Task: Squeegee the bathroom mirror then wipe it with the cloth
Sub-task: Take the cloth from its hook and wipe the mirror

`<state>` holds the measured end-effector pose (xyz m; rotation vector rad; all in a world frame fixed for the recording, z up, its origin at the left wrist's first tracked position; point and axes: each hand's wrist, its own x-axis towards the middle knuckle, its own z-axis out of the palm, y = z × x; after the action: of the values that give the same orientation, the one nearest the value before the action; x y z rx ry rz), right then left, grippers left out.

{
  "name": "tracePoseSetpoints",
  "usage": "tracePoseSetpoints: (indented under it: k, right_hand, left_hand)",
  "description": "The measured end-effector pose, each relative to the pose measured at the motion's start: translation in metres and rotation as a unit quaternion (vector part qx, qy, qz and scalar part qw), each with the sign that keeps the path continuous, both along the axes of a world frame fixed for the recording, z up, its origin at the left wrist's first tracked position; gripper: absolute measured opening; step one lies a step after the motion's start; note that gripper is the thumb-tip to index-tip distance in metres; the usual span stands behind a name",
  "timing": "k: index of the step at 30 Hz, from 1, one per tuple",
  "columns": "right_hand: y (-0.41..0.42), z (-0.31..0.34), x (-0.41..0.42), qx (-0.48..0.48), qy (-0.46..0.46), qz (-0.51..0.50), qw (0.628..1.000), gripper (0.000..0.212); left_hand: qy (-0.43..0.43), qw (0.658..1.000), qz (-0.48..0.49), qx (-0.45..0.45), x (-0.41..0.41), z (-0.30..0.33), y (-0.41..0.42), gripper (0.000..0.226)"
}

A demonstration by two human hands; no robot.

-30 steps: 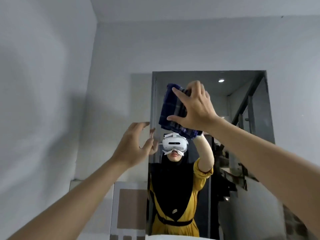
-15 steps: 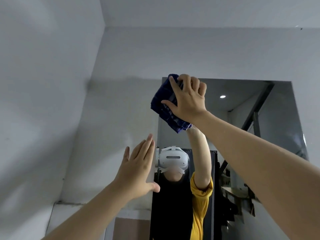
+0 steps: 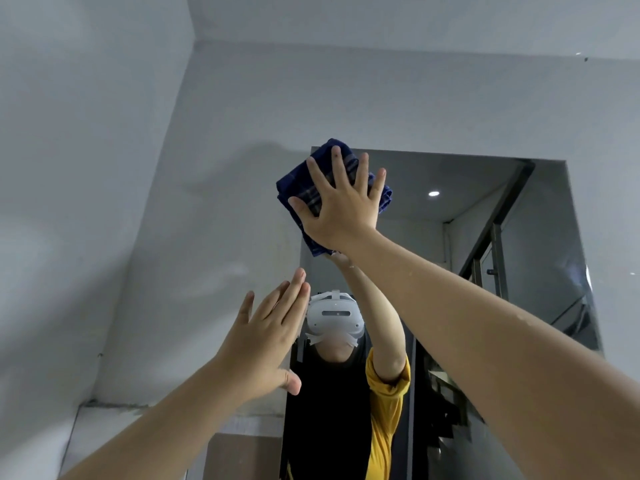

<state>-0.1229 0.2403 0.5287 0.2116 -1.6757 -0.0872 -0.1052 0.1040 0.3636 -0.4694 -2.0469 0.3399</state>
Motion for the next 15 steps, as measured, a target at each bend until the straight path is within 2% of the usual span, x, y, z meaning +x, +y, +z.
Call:
tracePoseSetpoints:
  k: [6, 11, 15]
  right_hand:
    - [0.007, 0.011, 0.000, -0.005, 0.013, 0.001, 1.000, 0.070]
    - [0.038, 0.016, 0.002, -0.041, 0.011, -0.009, 0.999, 0.071]
    - [0.081, 0.019, 0.007, -0.079, 0.008, -0.014, 0.997, 0.072]
  left_hand:
    - [0.021, 1.000, 0.010, 0.011, -0.006, 0.000, -0.002, 0.145]
    - [-0.018, 0.999, -0.031, 0.027, -0.004, -0.003, 0.002, 0.137]
    - [-0.033, 0.998, -0.007, 0.048, 0.002, -0.002, 0.007, 0.135]
